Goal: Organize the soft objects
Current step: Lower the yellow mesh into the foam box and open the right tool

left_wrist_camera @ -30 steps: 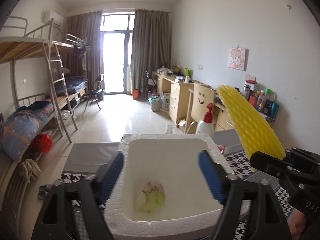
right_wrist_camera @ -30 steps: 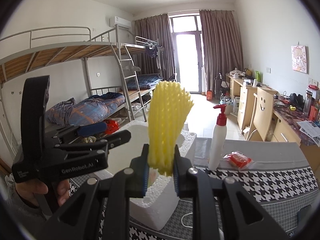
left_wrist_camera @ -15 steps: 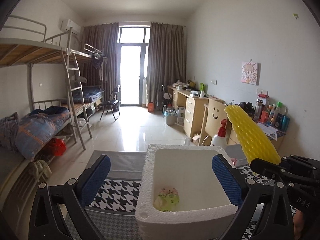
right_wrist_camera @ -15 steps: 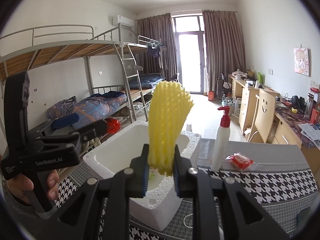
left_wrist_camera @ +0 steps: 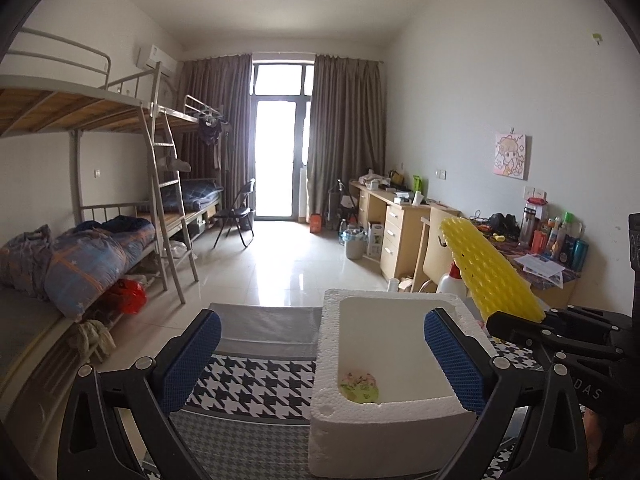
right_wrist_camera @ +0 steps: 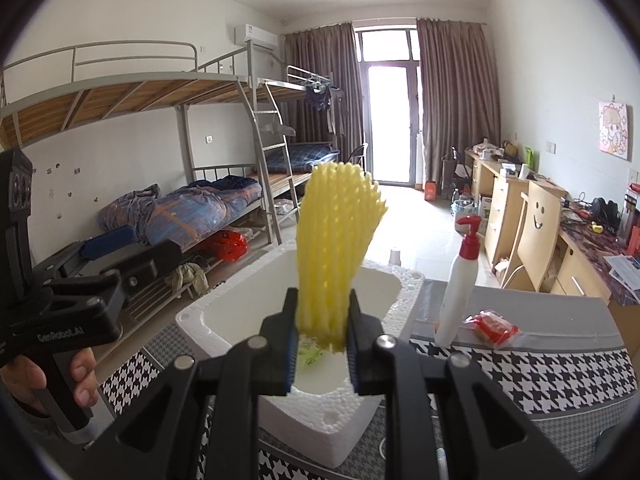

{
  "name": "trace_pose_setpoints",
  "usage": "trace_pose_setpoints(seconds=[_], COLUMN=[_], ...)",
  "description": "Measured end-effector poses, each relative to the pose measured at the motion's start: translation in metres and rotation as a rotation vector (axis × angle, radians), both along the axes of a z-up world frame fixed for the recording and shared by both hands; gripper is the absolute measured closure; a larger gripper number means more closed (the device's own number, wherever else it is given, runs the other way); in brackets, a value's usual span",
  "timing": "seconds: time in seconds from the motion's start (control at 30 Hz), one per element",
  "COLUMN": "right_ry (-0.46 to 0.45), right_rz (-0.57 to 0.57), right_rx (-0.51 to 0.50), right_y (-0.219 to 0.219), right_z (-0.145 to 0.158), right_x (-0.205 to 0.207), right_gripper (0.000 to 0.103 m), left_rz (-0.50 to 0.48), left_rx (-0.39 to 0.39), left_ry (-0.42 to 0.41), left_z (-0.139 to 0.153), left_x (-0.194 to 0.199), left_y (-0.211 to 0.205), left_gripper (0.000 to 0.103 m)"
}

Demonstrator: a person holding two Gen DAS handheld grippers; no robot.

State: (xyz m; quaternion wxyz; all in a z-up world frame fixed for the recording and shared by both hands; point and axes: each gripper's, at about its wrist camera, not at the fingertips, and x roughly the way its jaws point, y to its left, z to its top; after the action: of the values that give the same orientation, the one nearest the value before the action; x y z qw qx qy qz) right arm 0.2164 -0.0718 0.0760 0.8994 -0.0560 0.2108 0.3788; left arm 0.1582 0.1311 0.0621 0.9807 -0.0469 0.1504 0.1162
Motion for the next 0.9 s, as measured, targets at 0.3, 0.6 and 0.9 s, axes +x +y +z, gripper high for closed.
trace_pose_setpoints(seconds=[0.3,0.6,0.9], right_ry=[0.015,0.046,0.071], right_rz=[0.013,0.021,0.026], right_rx=[-0.014,-0.044,-0.076], right_y=[0.011,0.025,0.036], right_z=[-0.004,-0.012,-0.020], right_x=[0.004,0.010,0.017], right_gripper=[0.079,0.079,0.078], left_rz=[0.018,0.038,0.036], left_rx=[0.006,0.001,-0.015], left_ry=[-0.006,-0.003,-0.001], left_z=[-0.004,-0.010,-0.013], left_x=[-0.008,-0.013,-0.015], left_y=[0.004,0.015,0.020], left_gripper=[0.001,0.001,0.001])
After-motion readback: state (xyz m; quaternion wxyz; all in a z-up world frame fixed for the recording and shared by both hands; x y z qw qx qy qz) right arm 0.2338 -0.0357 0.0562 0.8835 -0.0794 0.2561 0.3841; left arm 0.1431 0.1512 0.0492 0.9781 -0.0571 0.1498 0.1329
